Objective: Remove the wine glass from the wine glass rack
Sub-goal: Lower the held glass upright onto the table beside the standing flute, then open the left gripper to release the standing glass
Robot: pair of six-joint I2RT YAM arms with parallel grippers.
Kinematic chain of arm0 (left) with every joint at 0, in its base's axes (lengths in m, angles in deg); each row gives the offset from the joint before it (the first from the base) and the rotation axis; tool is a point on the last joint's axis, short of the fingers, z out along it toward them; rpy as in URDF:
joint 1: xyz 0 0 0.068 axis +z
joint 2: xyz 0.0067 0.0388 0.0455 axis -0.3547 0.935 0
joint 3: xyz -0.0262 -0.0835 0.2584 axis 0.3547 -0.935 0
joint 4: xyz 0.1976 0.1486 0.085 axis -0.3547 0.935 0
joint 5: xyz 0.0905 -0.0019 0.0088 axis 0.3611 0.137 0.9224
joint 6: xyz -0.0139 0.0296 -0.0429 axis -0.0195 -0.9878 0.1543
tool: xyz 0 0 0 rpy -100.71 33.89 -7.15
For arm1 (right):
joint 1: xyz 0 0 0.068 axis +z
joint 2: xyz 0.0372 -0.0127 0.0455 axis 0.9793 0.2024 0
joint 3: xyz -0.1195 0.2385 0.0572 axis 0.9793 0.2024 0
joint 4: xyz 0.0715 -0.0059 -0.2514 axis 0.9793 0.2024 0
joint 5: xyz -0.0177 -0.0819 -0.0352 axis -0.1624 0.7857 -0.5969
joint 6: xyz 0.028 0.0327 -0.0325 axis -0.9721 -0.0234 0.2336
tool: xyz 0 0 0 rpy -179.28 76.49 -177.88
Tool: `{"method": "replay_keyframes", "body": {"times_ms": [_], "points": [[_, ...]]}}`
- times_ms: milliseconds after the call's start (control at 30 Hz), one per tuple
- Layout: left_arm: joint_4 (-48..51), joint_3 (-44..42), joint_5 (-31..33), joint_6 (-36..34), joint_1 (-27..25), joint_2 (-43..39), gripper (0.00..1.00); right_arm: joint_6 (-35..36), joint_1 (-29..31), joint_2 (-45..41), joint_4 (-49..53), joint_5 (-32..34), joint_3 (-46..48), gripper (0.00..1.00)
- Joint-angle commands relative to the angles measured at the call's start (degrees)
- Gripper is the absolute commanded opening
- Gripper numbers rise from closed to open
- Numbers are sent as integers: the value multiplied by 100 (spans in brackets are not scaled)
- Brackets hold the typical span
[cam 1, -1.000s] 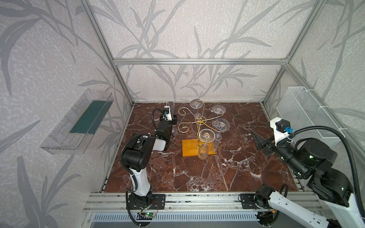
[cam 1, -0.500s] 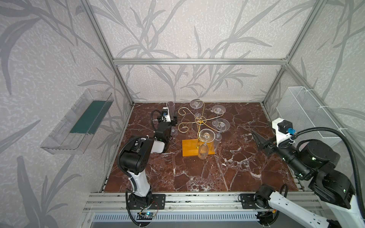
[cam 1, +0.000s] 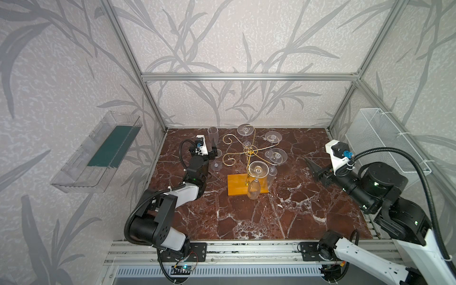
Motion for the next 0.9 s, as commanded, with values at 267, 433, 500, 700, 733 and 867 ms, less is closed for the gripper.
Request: {"method": "replay_keyframes", "body": {"times_ms": [267,433,500,700,733,867], "points": [[2050,-50,-98,440,-23,-1779,80,-363,-101,211,-316,-700,-119,79],[2024,-218,170,375,-23,-1896,81,-488,-110,146,-270,-874,-38,79],[2051,-239,224,406,-23,-1988,80,-519,-122,112,-223,-883,-56,79],[2581,-119,106,469,-23,-2433,81,-731,-131,74,-18,-890,-147,79],[2721,-93,104,500,-23,-2541,80,-783,-131,90,38,-887,-165,79],[3453,35,175,708,-26,-3050,80,-1122,-215,207,249,-1037,-287,80]]}}
